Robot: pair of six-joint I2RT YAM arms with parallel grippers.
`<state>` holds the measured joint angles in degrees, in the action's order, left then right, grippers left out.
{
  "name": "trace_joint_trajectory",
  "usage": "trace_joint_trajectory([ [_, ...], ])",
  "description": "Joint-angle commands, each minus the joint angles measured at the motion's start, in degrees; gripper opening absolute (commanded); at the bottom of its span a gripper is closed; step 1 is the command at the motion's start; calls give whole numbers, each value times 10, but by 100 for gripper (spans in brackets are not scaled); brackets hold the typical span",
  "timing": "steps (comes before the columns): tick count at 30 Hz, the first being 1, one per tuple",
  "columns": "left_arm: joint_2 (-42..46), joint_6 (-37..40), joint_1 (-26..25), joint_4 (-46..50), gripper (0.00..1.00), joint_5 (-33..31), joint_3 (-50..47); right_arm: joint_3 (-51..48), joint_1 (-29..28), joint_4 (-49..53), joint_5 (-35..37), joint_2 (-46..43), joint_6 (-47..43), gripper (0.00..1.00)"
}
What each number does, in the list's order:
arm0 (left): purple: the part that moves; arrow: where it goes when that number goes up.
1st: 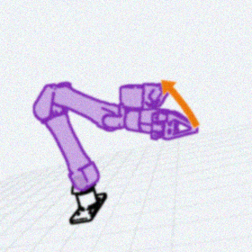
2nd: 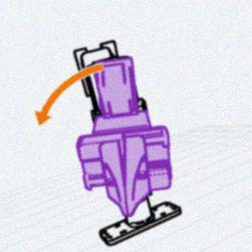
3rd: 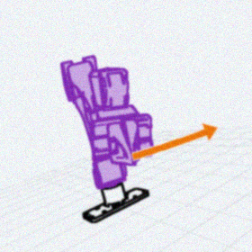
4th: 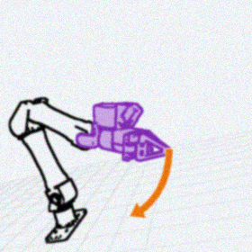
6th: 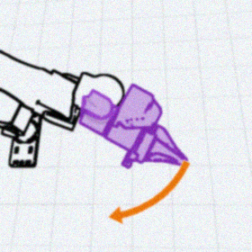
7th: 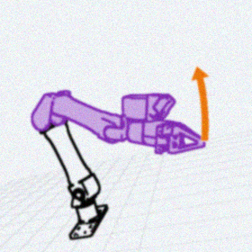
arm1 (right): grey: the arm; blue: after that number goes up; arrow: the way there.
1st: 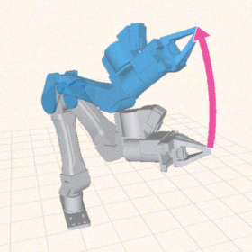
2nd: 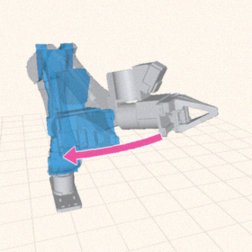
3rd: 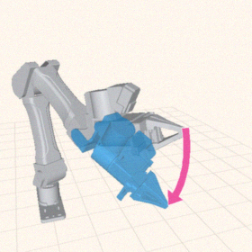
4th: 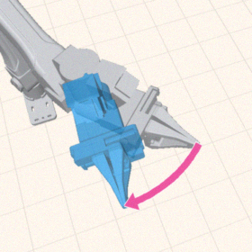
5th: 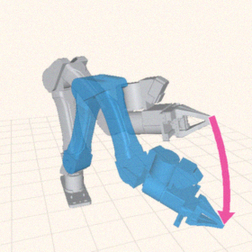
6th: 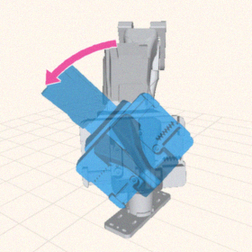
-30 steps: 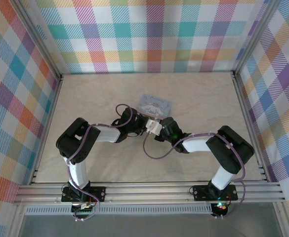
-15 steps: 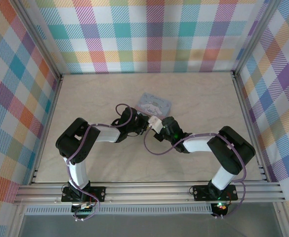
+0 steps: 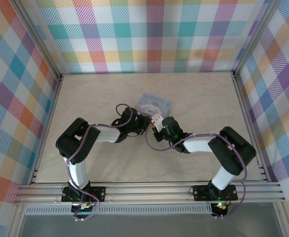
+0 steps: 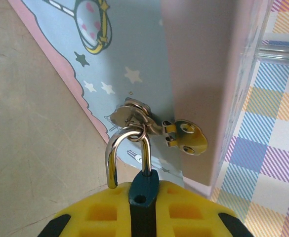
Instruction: Unlock a padlock with a key
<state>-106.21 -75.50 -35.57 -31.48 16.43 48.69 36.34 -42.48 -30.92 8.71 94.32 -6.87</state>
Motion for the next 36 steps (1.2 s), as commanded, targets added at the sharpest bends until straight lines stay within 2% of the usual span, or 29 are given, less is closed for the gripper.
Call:
trace_joint_trajectory([
  [1,9,5,-9,3,19,3,12,-8,-3,1,-11,-11,51,0],
  [6,12,12,-9,12,32,1,10,-21,-2,6,-4,-5,70,0],
  [14,34,35,-2,44,46,-11,3,-35,2,0,-7,-10,98,0],
  [19,75,65,10,81,54,-25,-5,-44,21,-5,-35,-23,121,0],
  [29,168,149,35,202,61,-71,1,-51,76,18,-117,-46,181,0],
  [36,188,158,49,215,63,-77,-7,-30,123,74,-193,-43,228,0],
])
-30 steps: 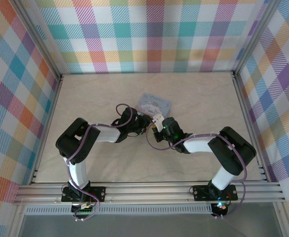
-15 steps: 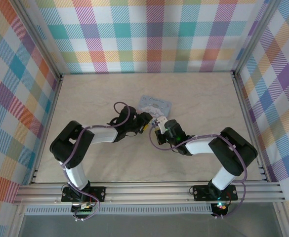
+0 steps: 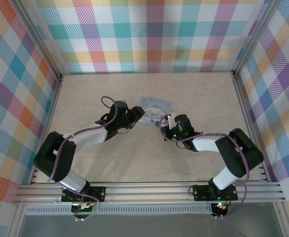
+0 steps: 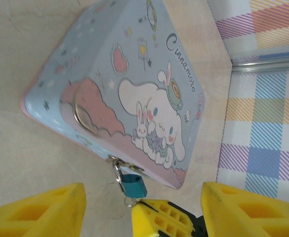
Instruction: Unlock a padlock with a key
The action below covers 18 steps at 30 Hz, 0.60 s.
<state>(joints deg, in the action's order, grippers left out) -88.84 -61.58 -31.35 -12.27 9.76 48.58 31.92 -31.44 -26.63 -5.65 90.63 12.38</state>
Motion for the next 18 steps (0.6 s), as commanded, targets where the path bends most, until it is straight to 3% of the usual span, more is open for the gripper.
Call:
trace_joint_trajectory([
  [1,12,19,8,23,63,-9,-6,16,17,37,-55,-5,45,0],
  [11,8,46,18,38,63,-4,9,74,43,164,-100,22,101,0],
  [18,-7,93,33,82,64,9,43,87,46,178,-106,36,102,1],
])
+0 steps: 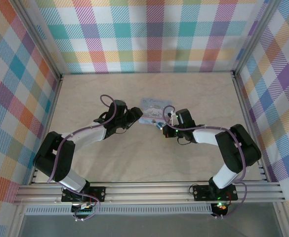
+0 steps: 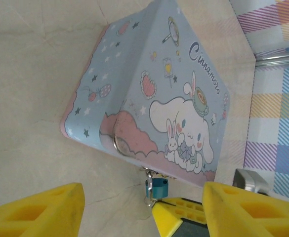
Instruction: Unlock a padlock with a key
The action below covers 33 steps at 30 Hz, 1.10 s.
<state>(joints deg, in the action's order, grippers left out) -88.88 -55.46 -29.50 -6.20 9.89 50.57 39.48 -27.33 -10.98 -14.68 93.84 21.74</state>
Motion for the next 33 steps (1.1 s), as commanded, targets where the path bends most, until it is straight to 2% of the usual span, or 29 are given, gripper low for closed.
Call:
trace_joint_trajectory([
  [1,-10,34,18,22,64,12,25,10,4,19,-15,1,8,3],
  [10,-43,67,48,41,64,42,65,-23,8,7,10,-51,2,26],
  [14,-66,90,59,58,64,57,95,-35,13,0,19,-85,-6,40],
  [19,-111,119,66,84,65,102,146,-41,18,-43,-21,-113,-3,60],
  [25,-177,135,66,111,64,153,205,-22,26,-60,-50,-99,29,81],
  [30,-218,147,66,125,60,183,228,2,33,-63,-70,-69,43,86],
  [33,-219,158,64,131,59,172,209,21,34,-61,-85,-53,40,86],
])
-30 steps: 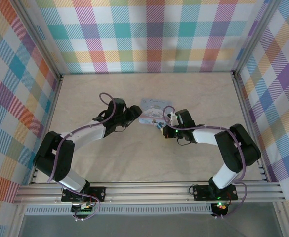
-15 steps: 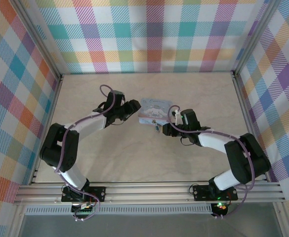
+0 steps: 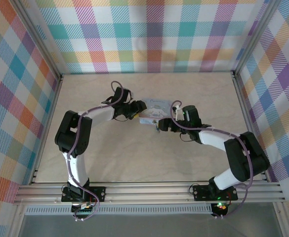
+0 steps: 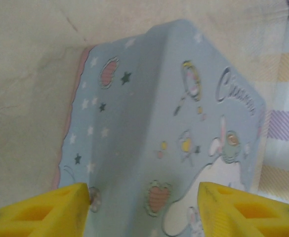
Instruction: Unlock a padlock with a key
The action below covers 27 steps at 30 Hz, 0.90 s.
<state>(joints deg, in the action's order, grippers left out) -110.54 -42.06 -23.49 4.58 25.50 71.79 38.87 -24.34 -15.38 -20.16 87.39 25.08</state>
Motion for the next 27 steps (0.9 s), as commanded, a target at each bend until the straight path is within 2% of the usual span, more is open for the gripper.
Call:
trace_joint_trajectory([
  [1,0,26,4,24,58,9,-13,34,4,-17,-30,17,3,86],
  [9,26,28,4,11,58,-12,-89,79,9,13,-18,48,-46,86],
  [27,100,20,-17,11,57,-25,-155,123,25,-78,-75,124,-56,87],
])
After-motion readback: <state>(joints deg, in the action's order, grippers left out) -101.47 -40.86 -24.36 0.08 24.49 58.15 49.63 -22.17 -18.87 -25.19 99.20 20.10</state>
